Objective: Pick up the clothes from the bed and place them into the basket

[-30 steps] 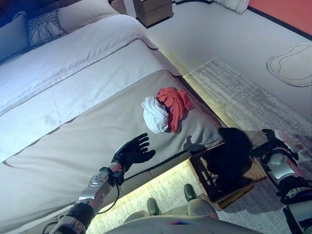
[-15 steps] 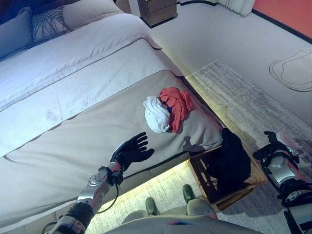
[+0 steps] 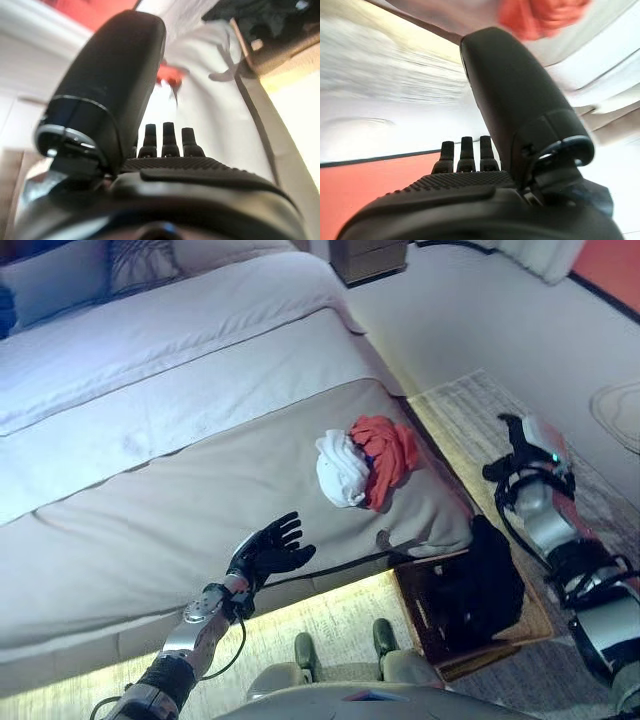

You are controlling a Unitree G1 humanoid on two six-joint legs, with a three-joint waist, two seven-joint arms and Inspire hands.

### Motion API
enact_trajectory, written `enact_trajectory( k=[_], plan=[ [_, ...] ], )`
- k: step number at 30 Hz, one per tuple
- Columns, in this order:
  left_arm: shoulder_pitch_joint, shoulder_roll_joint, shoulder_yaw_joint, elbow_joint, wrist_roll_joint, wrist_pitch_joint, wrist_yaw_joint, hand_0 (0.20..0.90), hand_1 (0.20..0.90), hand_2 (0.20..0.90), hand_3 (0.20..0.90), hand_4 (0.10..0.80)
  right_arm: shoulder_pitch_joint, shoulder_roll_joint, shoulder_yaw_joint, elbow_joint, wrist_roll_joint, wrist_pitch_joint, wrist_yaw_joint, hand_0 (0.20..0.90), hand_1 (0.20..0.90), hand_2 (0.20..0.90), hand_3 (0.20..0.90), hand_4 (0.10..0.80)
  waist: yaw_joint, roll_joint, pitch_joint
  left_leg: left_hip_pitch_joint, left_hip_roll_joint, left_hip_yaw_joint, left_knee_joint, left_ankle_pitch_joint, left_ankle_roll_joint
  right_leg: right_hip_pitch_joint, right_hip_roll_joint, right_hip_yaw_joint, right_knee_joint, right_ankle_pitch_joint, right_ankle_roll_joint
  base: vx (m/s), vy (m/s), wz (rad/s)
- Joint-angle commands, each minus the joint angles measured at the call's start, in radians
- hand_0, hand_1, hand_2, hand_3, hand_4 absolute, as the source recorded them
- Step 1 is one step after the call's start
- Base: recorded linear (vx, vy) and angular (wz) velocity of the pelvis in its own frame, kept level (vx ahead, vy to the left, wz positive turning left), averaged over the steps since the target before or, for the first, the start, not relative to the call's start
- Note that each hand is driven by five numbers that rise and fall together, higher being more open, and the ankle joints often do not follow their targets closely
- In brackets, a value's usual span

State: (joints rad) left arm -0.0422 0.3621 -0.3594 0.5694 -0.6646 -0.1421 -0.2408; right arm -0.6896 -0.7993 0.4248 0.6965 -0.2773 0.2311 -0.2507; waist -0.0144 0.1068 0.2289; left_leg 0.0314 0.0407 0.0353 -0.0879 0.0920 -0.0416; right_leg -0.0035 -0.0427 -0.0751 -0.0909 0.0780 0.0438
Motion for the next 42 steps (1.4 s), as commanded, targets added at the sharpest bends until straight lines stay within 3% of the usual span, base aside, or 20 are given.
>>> enact_trajectory(
  k=[1, 15, 28, 42],
  plan=[
    [-0.054, 0.031, 0.016, -0.023, -0.01, -0.12, -0.012, 0.9, 0.9, 0.9, 0.9, 0.8, -0.203, -0.085, 0.081, -0.008, -0.053, -0.028, -0.021, 0.9, 0.9, 0.9, 0.9, 0.8, 0.041, -0.031, 0.019, -0.062, 0.015, -0.042, 0.094, -0.116, -0.021, -0.06, -0.065, -0.032, 0.211, -0.155, -0.002, -0.061, 0.066, 0.36],
    [-0.085, 0.049, -0.025, -0.062, -0.085, -0.186, -0.007, 0.9, 0.9, 0.9, 0.9, 0.8, -0.489, -0.098, 0.322, 0.108, -0.048, 0.029, -0.002, 0.9, 0.9, 0.9, 0.9, 0.8, 0.13, 0.042, 0.187, -0.245, -0.054, -0.138, 0.187, -0.096, -0.008, -0.202, -0.084, -0.11, 0.319, -0.196, -0.043, -0.048, 0.026, 0.23],
    [-0.123, 0.079, -0.05, -0.124, -0.118, -0.188, 0.016, 0.9, 0.9, 0.9, 0.9, 0.8, -0.567, -0.071, 0.363, 0.165, -0.054, 0.062, -0.003, 0.9, 0.9, 0.9, 0.9, 0.8, 0.168, 0.067, 0.289, -0.363, -0.097, -0.174, 0.299, -0.102, 0.021, -0.306, -0.1, -0.129, 0.467, -0.24, -0.062, -0.019, -0.014, 0.13],
    [-0.116, 0.126, -0.046, -0.23, -0.136, -0.16, 0.055, 0.9, 0.9, 0.9, 0.9, 0.8, -0.669, -0.018, 0.396, 0.209, -0.064, 0.131, 0.051, 0.9, 0.9, 0.9, 0.9, 0.8, 0.224, 0.078, 0.291, -0.552, -0.132, -0.182, 0.421, -0.116, 0.046, -0.491, -0.107, -0.128, 0.639, -0.288, -0.072, -0.027, -0.003, 0.09]
  ],
)
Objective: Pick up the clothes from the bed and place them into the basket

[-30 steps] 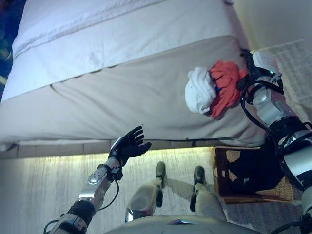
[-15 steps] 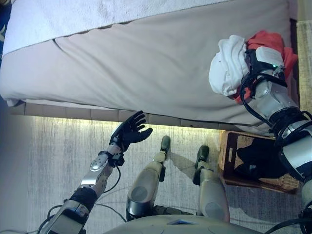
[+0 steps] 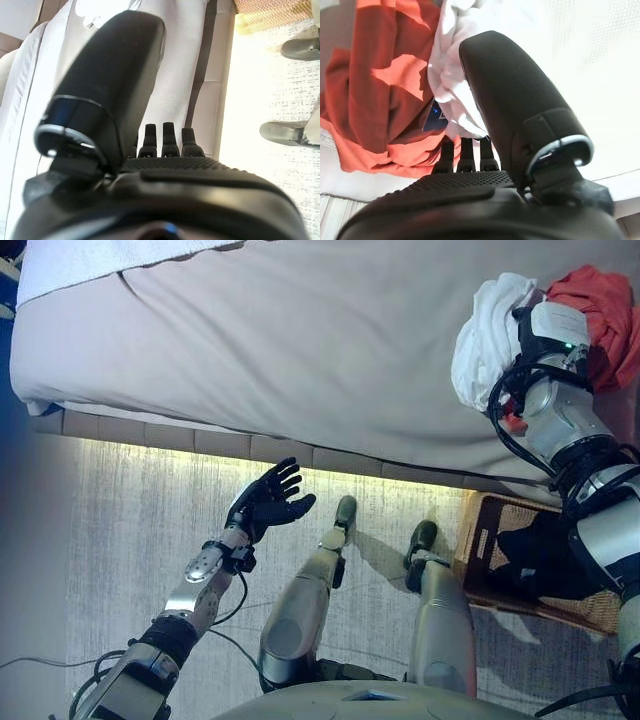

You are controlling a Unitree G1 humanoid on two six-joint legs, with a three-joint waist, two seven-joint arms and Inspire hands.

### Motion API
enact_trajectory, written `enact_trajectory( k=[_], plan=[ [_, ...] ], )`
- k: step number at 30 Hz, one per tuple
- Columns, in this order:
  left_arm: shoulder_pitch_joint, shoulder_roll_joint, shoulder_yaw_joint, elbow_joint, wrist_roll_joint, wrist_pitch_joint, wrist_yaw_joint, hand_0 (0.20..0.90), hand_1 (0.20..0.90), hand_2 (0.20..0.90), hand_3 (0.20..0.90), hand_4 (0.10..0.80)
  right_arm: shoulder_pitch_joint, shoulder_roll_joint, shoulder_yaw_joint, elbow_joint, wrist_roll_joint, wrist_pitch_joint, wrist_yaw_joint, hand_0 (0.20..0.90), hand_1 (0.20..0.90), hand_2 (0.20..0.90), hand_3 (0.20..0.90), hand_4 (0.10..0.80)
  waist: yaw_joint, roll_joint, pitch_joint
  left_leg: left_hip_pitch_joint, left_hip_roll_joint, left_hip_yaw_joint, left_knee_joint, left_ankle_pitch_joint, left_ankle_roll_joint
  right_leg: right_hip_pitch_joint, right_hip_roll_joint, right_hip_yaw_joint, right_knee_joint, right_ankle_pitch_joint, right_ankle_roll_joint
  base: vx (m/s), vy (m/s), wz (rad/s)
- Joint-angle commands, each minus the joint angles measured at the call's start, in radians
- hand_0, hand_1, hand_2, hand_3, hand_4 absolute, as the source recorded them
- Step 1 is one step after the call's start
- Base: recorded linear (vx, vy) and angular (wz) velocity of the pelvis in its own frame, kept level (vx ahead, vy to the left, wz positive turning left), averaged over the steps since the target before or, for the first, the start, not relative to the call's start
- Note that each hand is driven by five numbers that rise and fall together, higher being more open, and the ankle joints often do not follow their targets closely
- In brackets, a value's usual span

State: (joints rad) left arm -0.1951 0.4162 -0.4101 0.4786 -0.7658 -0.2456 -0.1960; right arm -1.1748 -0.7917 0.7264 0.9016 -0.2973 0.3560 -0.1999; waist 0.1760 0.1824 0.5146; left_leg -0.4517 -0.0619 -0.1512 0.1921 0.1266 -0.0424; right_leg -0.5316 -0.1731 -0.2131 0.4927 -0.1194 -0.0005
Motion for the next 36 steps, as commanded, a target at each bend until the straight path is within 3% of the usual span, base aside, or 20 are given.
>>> enact_trajectory(
  k=[1, 6, 7, 8, 9, 20, 24, 30, 36],
  plan=[
    [0.038, 0.075, 0.005, -0.15, -0.034, -0.051, 0.014, 0.9, 0.9, 0.9, 0.9, 0.8, -0.187, -0.023, 0.096, 0.016, -0.045, 0.006, 0.002, 0.9, 0.9, 0.9, 0.9, 0.8, 0.037, 0.003, 0.005, -0.077, -0.029, 0.004, 0.145, -0.151, 0.047, 0.03, 0.023, 0.008, 0.061, -0.092, -0.028, -0.039, -0.02, 0.08],
    [0.072, 0.097, 0.003, -0.194, -0.028, -0.038, 0.026, 0.9, 0.9, 0.9, 0.9, 0.8, -0.18, -0.003, 0.092, 0.062, 0.066, -0.04, -0.018, 0.9, 0.9, 0.9, 0.9, 0.8, 0.053, 0.002, 0.005, -0.098, -0.032, 0.0, 0.172, -0.179, 0.053, 0.005, 0.026, 0.018, 0.102, -0.125, -0.027, 0.011, -0.045, 0.13],
    [0.072, 0.103, 0.004, -0.198, -0.029, -0.033, 0.025, 0.9, 0.9, 0.9, 0.9, 0.8, -0.171, 0.003, 0.073, 0.069, 0.072, -0.063, -0.027, 0.542, 0.542, 0.542, 0.483, 0.383, 0.055, 0.001, 0.005, -0.097, -0.031, -0.003, 0.172, -0.181, 0.053, 0.004, 0.028, 0.018, 0.106, -0.128, -0.029, -0.011, -0.027, 0.04],
    [0.071, 0.104, 0.003, -0.198, -0.029, -0.033, 0.025, 0.9, 0.9, 0.9, 0.9, 0.8, -0.169, 0.005, 0.068, 0.072, 0.071, -0.07, -0.033, 0.542, 0.542, 0.542, 0.483, 0.383, 0.055, 0.001, 0.005, -0.097, -0.031, -0.003, 0.173, -0.181, 0.054, 0.004, 0.029, 0.017, 0.106, -0.128, -0.029, -0.019, -0.033, -0.01],
    [0.07, 0.107, 0.004, -0.196, -0.029, -0.033, 0.018, 0.9, 0.9, 0.9, 0.9, 0.8, -0.162, 0.009, 0.054, 0.078, 0.064, -0.095, -0.05, 0.3, 0.3, 0.3, 0.2, 0.1, 0.056, -0.001, 0.005, -0.098, -0.03, -0.005, 0.176, -0.184, 0.054, 0.003, 0.03, 0.016, 0.11, -0.129, -0.028, -0.024, -0.03, 0.03],
    [0.061, 0.11, -0.006, -0.192, -0.019, -0.037, 0.013, 0.9, 0.9, 0.9, 0.9, 0.8, -0.12, -0.002, 0.01, 0.082, 0.074, -0.143, -0.074, 0.3, 0.3, 0.3, 0.2, 0.1, 0.046, -0.023, 0.005, -0.039, -0.015, 0.003, 0.153, -0.187, 0.053, 0.075, 0.033, -0.002, 0.059, -0.116, -0.027, -0.014, -0.002, 0.0],
    [0.052, 0.104, 0.002, -0.174, -0.011, -0.043, 0.011, 0.9, 0.9, 0.9, 0.9, 0.8, -0.102, -0.022, -0.003, 0.066, 0.082, -0.151, -0.07, 0.3, 0.3, 0.3, 0.2, 0.1, 0.031, -0.037, 0.005, 0.02, 0.004, 0.015, 0.117, -0.166, 0.05, 0.142, 0.03, -0.019, -0.002, -0.079, -0.028, -0.041, 0.023, -0.01],
    [0.052, 0.095, 0.016, -0.139, 0.005, -0.031, 0.0, 0.9, 0.9, 0.9, 0.9, 0.8, -0.037, -0.05, -0.051, 0.045, 0.105, -0.178, -0.071, 0.3, 0.3, 0.3, 0.2, 0.1, 0.005, -0.082, -0.029, 0.171, 0.028, 0.042, 0.056, -0.186, 0.045, 0.308, 0.034, -0.018, -0.131, -0.051, -0.012, 0.06, 0.032, -0.1],
    [0.101, 0.08, 0.041, -0.111, 0.031, -0.023, 0.009, 0.9, 0.9, 0.9, 0.9, 0.8, 0.081, -0.107, -0.155, -0.088, 0.134, -0.226, -0.094, 0.3, 0.3, 0.3, 0.2, 0.1, -0.048, -0.154, -0.154, 0.321, 0.065, 0.087, -0.048, -0.191, 0.039, 0.458, 0.062, 0.034, -0.3, 0.004, 0.017, 0.095, 0.048, -0.25]
  ],
)
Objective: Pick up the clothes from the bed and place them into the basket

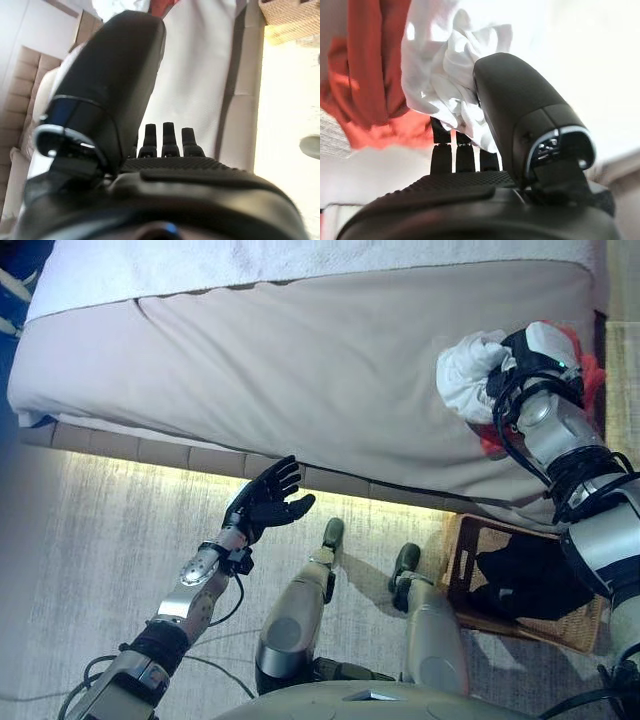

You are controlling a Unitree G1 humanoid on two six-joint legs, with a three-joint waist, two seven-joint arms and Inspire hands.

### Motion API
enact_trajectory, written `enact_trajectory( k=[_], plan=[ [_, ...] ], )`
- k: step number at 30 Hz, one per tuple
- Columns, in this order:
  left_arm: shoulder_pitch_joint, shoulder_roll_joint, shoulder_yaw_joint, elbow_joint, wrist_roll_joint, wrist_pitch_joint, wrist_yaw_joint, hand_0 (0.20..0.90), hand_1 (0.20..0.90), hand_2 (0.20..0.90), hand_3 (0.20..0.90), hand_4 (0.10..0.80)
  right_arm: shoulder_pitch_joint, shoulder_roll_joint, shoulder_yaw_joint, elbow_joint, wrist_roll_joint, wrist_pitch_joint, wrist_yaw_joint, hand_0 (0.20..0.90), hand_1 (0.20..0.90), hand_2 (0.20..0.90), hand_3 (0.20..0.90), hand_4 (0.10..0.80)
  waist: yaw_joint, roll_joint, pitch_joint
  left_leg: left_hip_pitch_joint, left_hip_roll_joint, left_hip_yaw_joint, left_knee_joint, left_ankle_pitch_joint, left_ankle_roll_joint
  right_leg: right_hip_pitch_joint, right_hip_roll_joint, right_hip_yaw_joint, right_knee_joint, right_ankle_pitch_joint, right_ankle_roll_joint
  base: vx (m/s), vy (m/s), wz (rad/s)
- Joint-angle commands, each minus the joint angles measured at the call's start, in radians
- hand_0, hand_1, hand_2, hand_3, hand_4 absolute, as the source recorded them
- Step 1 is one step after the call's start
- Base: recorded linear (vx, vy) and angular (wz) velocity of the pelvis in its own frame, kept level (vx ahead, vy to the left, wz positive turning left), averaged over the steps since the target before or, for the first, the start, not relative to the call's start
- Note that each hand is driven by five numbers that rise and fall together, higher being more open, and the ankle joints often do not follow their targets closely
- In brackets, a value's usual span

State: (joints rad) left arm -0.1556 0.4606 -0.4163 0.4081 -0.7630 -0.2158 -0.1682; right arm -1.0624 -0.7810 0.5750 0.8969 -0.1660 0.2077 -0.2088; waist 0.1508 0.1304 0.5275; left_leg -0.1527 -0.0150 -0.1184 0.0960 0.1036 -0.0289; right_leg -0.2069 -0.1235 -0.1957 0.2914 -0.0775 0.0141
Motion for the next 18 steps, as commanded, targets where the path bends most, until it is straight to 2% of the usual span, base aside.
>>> enact_trajectory(
  k=[1, 5, 8, 12, 18],
  plan=[
    [0.073, 0.032, 0.051, -0.039, 0.036, -0.053, -0.015, 0.9, 0.9, 0.9, 0.9, 0.8, -0.012, -0.131, -0.021, -0.113, 0.008, -0.078, -0.087, 0.3, 0.3, 0.3, 0.2, 0.1, -0.032, -0.113, -0.187, 0.042, 0.023, 0.063, 0.034, -0.167, 0.025, 0.148, 0.016, 0.028, -0.116, -0.029, 0.007, 0.086, 0.048, -0.31],
    [0.09, 0.009, 0.063, -0.002, 0.08, -0.034, -0.001, 0.9, 0.9, 0.9, 0.9, 0.8, 0.08, -0.183, -0.116, -0.203, 0.038, -0.12, -0.07, 0.3, 0.3, 0.3, 0.2, 0.1, -0.073, -0.152, -0.28, 0.116, 0.042, 0.096, -0.023, -0.165, 0.021, 0.201, 0.025, 0.069, -0.176, 0.004, 0.03, 0.091, 0.025, -0.42],
    [0.101, -0.009, 0.071, 0.037, 0.103, -0.033, -0.018, 0.9, 0.9, 0.9, 0.9, 0.8, 0.141, -0.217, -0.181, -0.252, 0.047, -0.135, -0.065, 0.3, 0.3, 0.3, 0.2, 0.1, -0.101, -0.168, -0.341, 0.171, 0.05, 0.117, -0.068, -0.167, 0.017, 0.234, 0.033, 0.104, -0.22, 0.027, 0.047, 0.092, 0.024, -0.28],
    [0.109, -0.025, 0.083, 0.089, 0.116, -0.049, -0.053, 0.9, 0.9, 0.9, 0.9, 0.8, 0.215, -0.254, -0.263, -0.294, 0.045, -0.157, -0.082, 0.3, 0.3, 0.3, 0.2, 0.1, -0.138, -0.176, -0.388, 0.223, 0.063, 0.15, -0.125, -0.163, 0.01, 0.258, 0.038, 0.14, -0.269, 0.053, 0.064, -0.004, 0.022, -0.35],
    [0.088, -0.044, 0.102, 0.142, 0.15, -0.047, -0.067, 0.9, 0.9, 0.9, 0.9, 0.8, 0.38, -0.276, -0.401, -0.354, 0.017, -0.143, -0.051, 0.3, 0.3, 0.3, 0.2, 0.1, -0.207, -0.184, -0.427, 0.273, 0.084, 0.21, -0.17, -0.17, 0.003, 0.267, 0.051, 0.204, -0.31, 0.072, 0.08, -0.054, -0.025, -0.31]
  ],
)
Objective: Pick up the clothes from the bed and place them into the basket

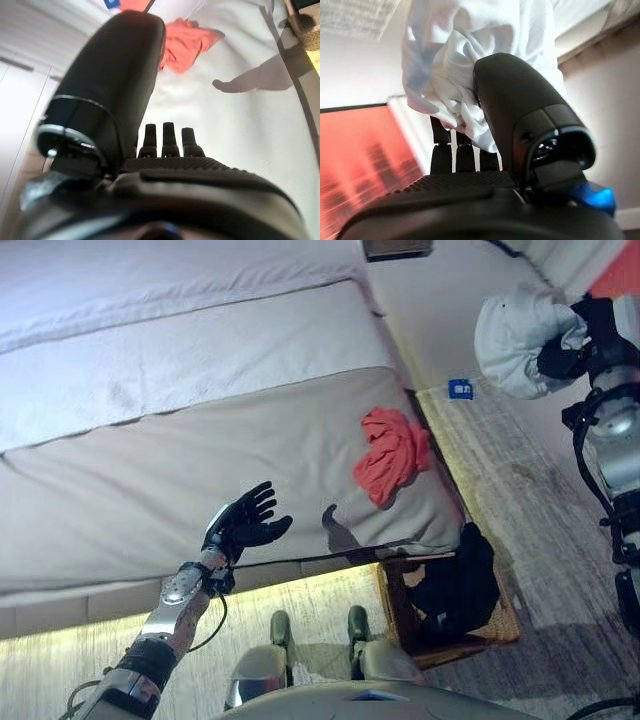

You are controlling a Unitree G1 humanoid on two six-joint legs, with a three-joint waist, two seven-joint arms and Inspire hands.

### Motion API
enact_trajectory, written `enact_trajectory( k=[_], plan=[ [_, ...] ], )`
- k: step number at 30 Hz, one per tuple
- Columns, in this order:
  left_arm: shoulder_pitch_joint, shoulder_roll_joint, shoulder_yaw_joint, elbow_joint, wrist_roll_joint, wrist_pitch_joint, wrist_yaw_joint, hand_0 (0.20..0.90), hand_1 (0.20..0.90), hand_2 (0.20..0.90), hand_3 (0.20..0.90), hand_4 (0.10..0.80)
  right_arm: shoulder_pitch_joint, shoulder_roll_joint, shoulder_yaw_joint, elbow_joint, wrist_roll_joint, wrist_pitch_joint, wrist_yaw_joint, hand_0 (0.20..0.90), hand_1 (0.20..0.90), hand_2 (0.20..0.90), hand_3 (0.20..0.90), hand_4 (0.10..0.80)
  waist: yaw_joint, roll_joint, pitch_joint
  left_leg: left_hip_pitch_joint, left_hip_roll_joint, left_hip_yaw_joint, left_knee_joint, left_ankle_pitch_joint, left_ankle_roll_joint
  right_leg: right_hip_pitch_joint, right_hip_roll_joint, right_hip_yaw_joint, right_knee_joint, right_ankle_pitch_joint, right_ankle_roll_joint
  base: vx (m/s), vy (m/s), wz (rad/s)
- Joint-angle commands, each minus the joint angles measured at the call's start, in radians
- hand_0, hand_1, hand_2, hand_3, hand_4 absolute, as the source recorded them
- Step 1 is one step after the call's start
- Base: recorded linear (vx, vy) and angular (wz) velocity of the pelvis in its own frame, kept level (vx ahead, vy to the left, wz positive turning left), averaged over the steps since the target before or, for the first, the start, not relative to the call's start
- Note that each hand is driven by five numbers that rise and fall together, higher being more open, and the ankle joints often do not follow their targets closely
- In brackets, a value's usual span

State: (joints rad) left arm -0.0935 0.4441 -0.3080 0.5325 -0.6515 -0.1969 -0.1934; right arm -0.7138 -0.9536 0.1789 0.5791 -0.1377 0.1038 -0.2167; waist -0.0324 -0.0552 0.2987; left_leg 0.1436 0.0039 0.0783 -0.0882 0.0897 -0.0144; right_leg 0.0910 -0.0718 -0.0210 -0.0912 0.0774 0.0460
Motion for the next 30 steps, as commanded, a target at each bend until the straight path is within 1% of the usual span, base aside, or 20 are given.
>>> enact_trajectory(
  k=[1, 7, 10, 11, 12, 15, 17, 19, 25, 29, 30],
  plan=[
    [0.022, -0.031, -0.002, 0.028, 0.045, -0.067, -0.041, 0.9, 0.9, 0.9, 0.9, 0.8, 0.051, -0.103, -0.02, -0.032, -0.009, -0.035, -0.034, 0.3, 0.3, 0.3, 0.2, 0.1, -0.034, 0.001, -0.203, -0.017, 0.068, 0.023, 0.012, -0.159, -0.013, -0.029, 0.003, 0.04, 0.066, -0.079, 0.05, -0.039, -0.044, -0.32],
    [-0.017, -0.044, 0.013, 0.038, 0.088, -0.044, -0.025, 0.9, 0.9, 0.9, 0.9, 0.8, 0.181, -0.061, -0.087, -0.019, -0.021, -0.013, 0.002, 0.3, 0.3, 0.3, 0.2, 0.1, -0.094, 0.006, -0.21, 0.002, 0.089, 0.082, 0.004, -0.168, -0.016, -0.043, 0.016, 0.087, 0.061, -0.072, 0.055, -0.046, -0.034, -0.36],
    [-0.028, -0.049, 0.008, 0.038, 0.101, -0.04, -0.025, 0.9, 0.9, 0.9, 0.9, 0.8, 0.237, -0.03, -0.1, 0.008, -0.022, -0.008, 0.008, 0.3, 0.3, 0.3, 0.2, 0.1, -0.112, 0.012, -0.209, 0.013, 0.091, 0.094, 0.001, -0.175, -0.014, -0.046, 0.023, 0.108, 0.057, -0.068, 0.056, -0.022, -0.047, -0.31],
    [-0.028, -0.049, 0.004, 0.033, 0.11, -0.037, -0.025, 0.9, 0.9, 0.9, 0.9, 0.8, 0.272, -0.012, -0.109, 0.027, -0.008, -0.011, 0.012, 0.3, 0.3, 0.3, 0.2, 0.1, -0.122, 0.016, -0.208, 0.019, 0.095, 0.107, 0.002, -0.177, -0.015, -0.047, 0.025, 0.115, 0.057, -0.067, 0.057, -0.009, -0.047, -0.27],
    [-0.028, -0.049, 0.004, 0.032, 0.11, -0.036, -0.025, 0.9, 0.9, 0.9, 0.9, 0.8, 0.277, -0.01, -0.111, 0.028, -0.007, -0.013, 0.013, 0.3, 0.3, 0.3, 0.2, 0.1, -0.123, 0.016, -0.208, 0.019, 0.095, 0.109, 0.002, -0.177, -0.015, -0.047, 0.025, 0.115, 0.058, -0.067, 0.057, 0.002, -0.042, -0.19],
    [-0.026, -0.046, 0.002, 0.027, 0.112, -0.034, -0.033, 0.9, 0.9, 0.9, 0.9, 0.8, 0.338, 0.026, -0.145, 0.055, 0.066, -0.022, 0.032, 0.3, 0.3, 0.3, 0.2, 0.1, -0.141, 0.024, -0.208, 0.028, 0.103, 0.137, 0.005, -0.177, -0.019, -0.053, 0.024, 0.116, 0.061, -0.063, 0.059, 0.018, -0.033, -0.2],
    [-0.022, -0.049, -0.001, 0.02, 0.108, -0.036, -0.043, 0.9, 0.9, 0.9, 0.9, 0.8, 0.384, 0.077, -0.158, 0.086, 0.08, -0.04, 0.022, 0.3, 0.3, 0.3, 0.2, 0.1, -0.147, 0.033, -0.204, 0.034, 0.104, 0.149, 0.004, -0.178, -0.02, -0.054, 0.022, 0.117, 0.058, -0.058, 0.062, 0.048, -0.056, -0.19],
    [-0.019, -0.049, -0.006, 0.006, 0.112, -0.029, -0.045, 0.9, 0.9, 0.9, 0.9, 0.8, 0.411, 0.108, -0.163, 0.105, 0.086, -0.048, 0.022, 0.3, 0.3, 0.3, 0.2, 0.1, -0.152, 0.042, -0.199, 0.037, 0.105, 0.158, 0.003, -0.177, -0.021, -0.057, 0.02, 0.115, 0.056, -0.054, 0.064, 0.038, -0.054, -0.14],
    [-0.034, -0.05, -0.026, -0.006, 0.115, -0.011, -0.037, 0.9, 0.9, 0.9, 0.9, 0.8, 0.433, 0.157, -0.132, 0.169, 0.065, -0.06, 0.031, 0.3, 0.3, 0.3, 0.2, 0.1, -0.161, 0.065, -0.185, 0.033, 0.105, 0.176, 0.004, -0.173, -0.023, -0.073, 0.011, 0.107, 0.055, -0.042, 0.069, 0.008, -0.018, 0.0],
    [-0.039, -0.058, -0.045, 0.0, 0.114, -0.021, -0.027, 0.9, 0.9, 0.9, 0.9, 0.8, 0.426, 0.183, -0.114, 0.209, 0.06, -0.069, 0.03, 0.3, 0.3, 0.3, 0.2, 0.1, -0.162, 0.077, -0.173, 0.027, 0.103, 0.179, 0.007, -0.174, -0.023, -0.087, 0.006, 0.1, 0.061, -0.04, 0.071, 0.0, 0.0, 0.0],
    [-0.038, -0.06, -0.046, 0.003, 0.112, -0.026, -0.028, 0.9, 0.9, 0.9, 0.9, 0.8, 0.422, 0.19, -0.107, 0.22, 0.055, -0.07, 0.028, 0.366, 0.366, 0.366, 0.277, 0.177, -0.161, 0.08, -0.172, 0.027, 0.103, 0.18, 0.008, -0.174, -0.023, -0.089, 0.005, 0.099, 0.062, -0.04, 0.071, 0.014, 0.015, 0.03]
  ],
)
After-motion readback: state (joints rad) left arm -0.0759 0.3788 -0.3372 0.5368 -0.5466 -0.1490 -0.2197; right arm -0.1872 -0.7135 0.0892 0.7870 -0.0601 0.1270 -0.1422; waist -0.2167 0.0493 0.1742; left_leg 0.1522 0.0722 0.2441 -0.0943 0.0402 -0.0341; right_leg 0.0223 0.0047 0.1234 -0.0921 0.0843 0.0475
